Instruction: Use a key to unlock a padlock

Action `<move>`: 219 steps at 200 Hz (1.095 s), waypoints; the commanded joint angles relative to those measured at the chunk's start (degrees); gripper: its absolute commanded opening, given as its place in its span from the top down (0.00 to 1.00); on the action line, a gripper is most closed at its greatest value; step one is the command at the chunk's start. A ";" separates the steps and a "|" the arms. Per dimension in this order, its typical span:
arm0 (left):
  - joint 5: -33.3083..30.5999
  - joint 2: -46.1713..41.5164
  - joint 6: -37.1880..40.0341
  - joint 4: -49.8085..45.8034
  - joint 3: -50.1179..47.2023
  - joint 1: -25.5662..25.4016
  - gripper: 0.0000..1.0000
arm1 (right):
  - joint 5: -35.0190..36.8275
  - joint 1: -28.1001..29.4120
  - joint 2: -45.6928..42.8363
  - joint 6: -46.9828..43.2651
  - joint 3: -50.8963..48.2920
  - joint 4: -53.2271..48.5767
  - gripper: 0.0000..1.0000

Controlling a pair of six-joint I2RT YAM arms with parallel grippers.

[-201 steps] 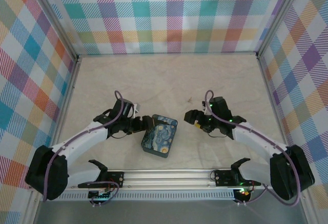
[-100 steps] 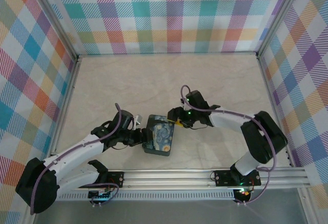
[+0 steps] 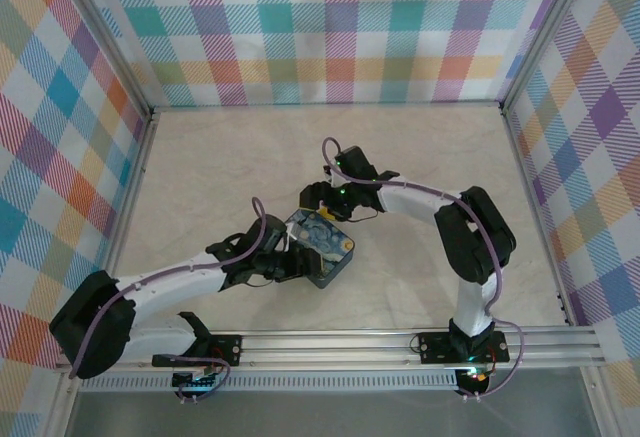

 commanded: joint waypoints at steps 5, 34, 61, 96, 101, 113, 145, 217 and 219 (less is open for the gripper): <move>-3.98 -2.09 0.10 -1.82 1.02 -0.72 0.28 | 4.47 -1.27 -4.16 -4.20 0.30 -8.32 0.19; -8.86 -10.38 1.85 -11.23 1.75 -0.77 0.20 | 11.59 -2.29 -10.82 -4.81 -2.71 -12.79 0.14; -14.79 -16.78 3.42 -21.10 4.65 -0.51 0.18 | 15.99 -2.30 -17.74 -2.93 -7.36 -15.69 0.14; -18.20 -16.06 7.95 -26.18 9.91 3.98 0.12 | 16.96 -2.21 -27.37 3.07 -16.43 -17.06 0.14; -18.35 -15.18 8.71 -26.29 10.75 4.85 0.12 | 16.84 -2.08 -28.72 4.05 -17.84 -16.85 0.14; -18.23 -12.47 10.98 -25.47 12.47 7.24 0.11 | 16.51 -1.58 -31.78 6.61 -21.35 -16.51 0.15; -14.53 -3.31 15.73 -20.96 16.89 13.68 0.09 | 15.49 0.59 -37.27 12.43 -28.33 -13.97 0.17; 0.73 12.41 18.28 -12.20 21.79 17.15 0.17 | 10.35 2.88 -36.55 20.06 -34.20 -0.81 0.24; 0.88 12.48 18.18 -12.12 21.70 17.15 0.17 | 10.08 2.89 -36.16 20.23 -34.27 -0.26 0.24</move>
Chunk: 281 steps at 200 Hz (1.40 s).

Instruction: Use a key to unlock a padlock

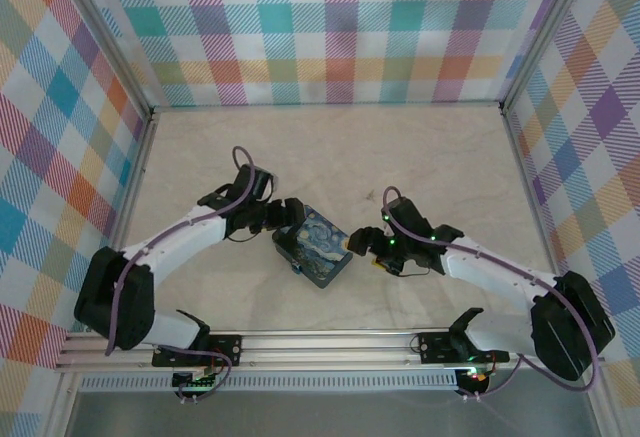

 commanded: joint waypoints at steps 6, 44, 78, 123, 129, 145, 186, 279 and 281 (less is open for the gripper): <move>7.49 0.75 1.25 3.17 1.15 0.15 0.18 | -4.00 0.55 3.43 4.20 -0.54 9.24 0.25; 9.33 -2.05 -0.37 3.97 -2.81 0.10 0.23 | -6.41 0.54 10.94 4.78 2.82 15.12 0.35; 8.93 -5.92 -1.82 3.97 -6.82 0.02 0.27 | -5.22 0.43 16.83 1.45 9.47 12.99 0.41; 8.41 -10.11 -5.51 7.88 -12.15 -0.01 0.33 | -5.94 -0.72 26.18 -4.58 20.01 9.11 0.46; 8.18 -10.38 -5.88 8.17 -12.49 -0.07 0.33 | -5.99 -0.92 27.54 -5.29 21.57 8.09 0.46; 7.51 -10.64 -6.60 9.22 -12.73 -0.40 0.35 | -6.56 -1.44 30.45 -7.57 25.05 6.66 0.48; 5.83 -7.33 -7.78 12.83 -10.18 -1.21 0.37 | -7.04 -3.26 35.61 -11.98 31.37 2.46 0.49; 2.96 7.47 -6.29 16.19 2.15 -2.09 0.38 | -6.17 -8.98 38.88 -16.76 36.38 -0.50 0.47; 2.82 7.78 -6.18 16.16 2.51 -2.09 0.38 | -6.13 -9.11 38.97 -16.81 36.52 -0.53 0.47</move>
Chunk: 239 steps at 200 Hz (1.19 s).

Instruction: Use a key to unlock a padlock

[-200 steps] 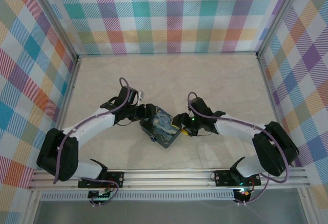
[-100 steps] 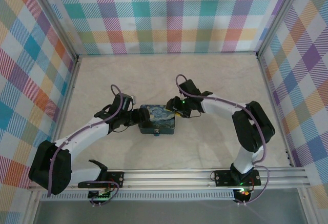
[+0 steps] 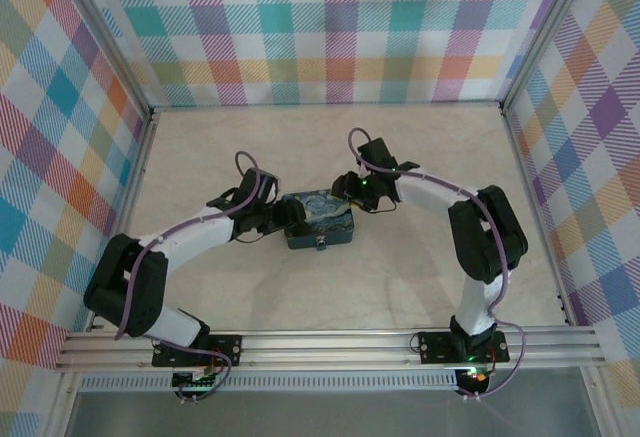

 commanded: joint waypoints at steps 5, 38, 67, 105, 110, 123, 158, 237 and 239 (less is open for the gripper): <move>2.49 4.03 0.87 6.62 5.51 -1.68 0.38 | -4.36 0.64 2.01 -1.49 3.03 -1.44 0.47; 0.39 7.81 2.52 4.53 10.44 -1.59 0.37 | -3.44 0.28 3.18 -1.82 5.08 -2.90 0.47; -1.04 9.47 2.89 3.89 11.94 -0.74 0.35 | -3.37 0.28 2.77 -1.45 4.55 -2.88 0.46; -1.83 8.57 2.65 3.55 11.29 -0.27 0.30 | -2.03 0.14 2.09 -2.11 4.34 -3.46 0.42; -2.06 8.32 2.55 3.42 11.11 -0.14 0.28 | -1.93 0.10 1.98 -2.15 4.36 -3.59 0.41; -2.61 7.57 2.38 3.20 10.59 0.31 0.23 | -1.45 0.01 1.54 -2.43 4.44 -3.98 0.39; -4.11 5.36 2.08 1.86 9.65 1.35 0.14 | 0.64 -0.50 0.15 -3.50 4.78 -6.34 0.33; -2.26 -1.19 1.16 1.09 5.41 2.45 0.15 | 10.68 -2.77 -6.17 -5.99 5.17 -14.48 0.28; -2.18 -1.33 1.02 1.20 5.19 2.45 0.15 | 11.14 -2.90 -6.29 -6.01 5.32 -14.85 0.28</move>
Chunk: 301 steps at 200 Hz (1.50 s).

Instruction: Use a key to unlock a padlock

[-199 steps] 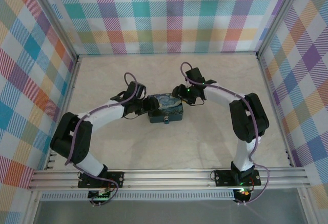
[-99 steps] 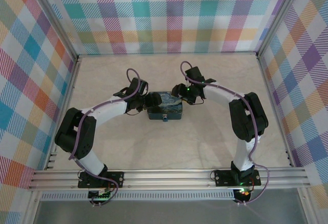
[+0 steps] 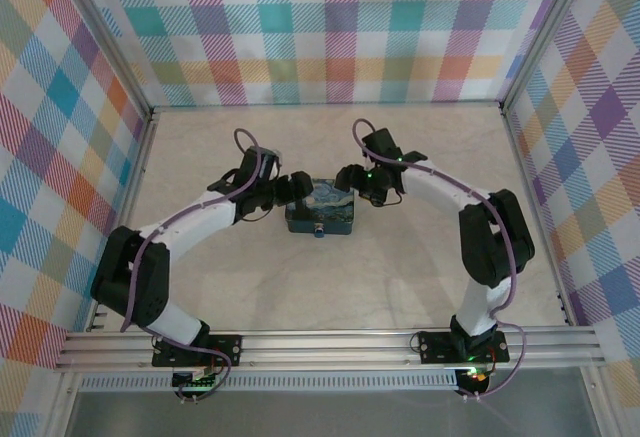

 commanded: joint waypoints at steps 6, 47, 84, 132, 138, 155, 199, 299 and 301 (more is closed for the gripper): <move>1.67 -2.95 -1.25 0.63 -3.17 0.53 0.15 | 7.15 -1.52 -2.55 -1.86 2.22 -6.51 0.28; 1.41 -3.12 -1.91 2.07 -5.75 0.35 0.15 | 10.77 -3.79 0.95 -2.25 5.87 -11.60 0.32; 3.57 -0.19 -2.67 4.24 -4.52 0.11 0.16 | 10.42 -4.52 4.62 -1.98 7.40 -11.64 0.34; 4.44 -0.06 -3.89 4.66 -4.94 -1.35 0.18 | 10.88 -4.87 9.12 -2.06 10.06 -12.97 0.39; 4.10 -0.54 -3.95 4.54 -5.26 -1.45 0.18 | 10.91 -4.87 9.71 -2.11 10.56 -13.33 0.41; 3.15 -2.16 -3.87 3.96 -6.19 -1.40 0.17 | 10.82 -4.92 11.37 -2.43 11.77 -14.21 0.47; 1.68 -5.98 -4.52 2.83 -7.86 -1.40 0.17 | 10.71 -4.92 15.72 -2.76 14.76 -16.15 0.50; -0.90 -10.72 -4.76 1.05 -11.98 -1.40 0.16 | 10.33 -4.85 21.03 -2.81 18.27 -17.53 0.64; -0.94 -10.73 -4.89 1.09 -12.05 -1.36 0.16 | 10.24 -4.87 21.09 -2.78 18.27 -17.49 0.65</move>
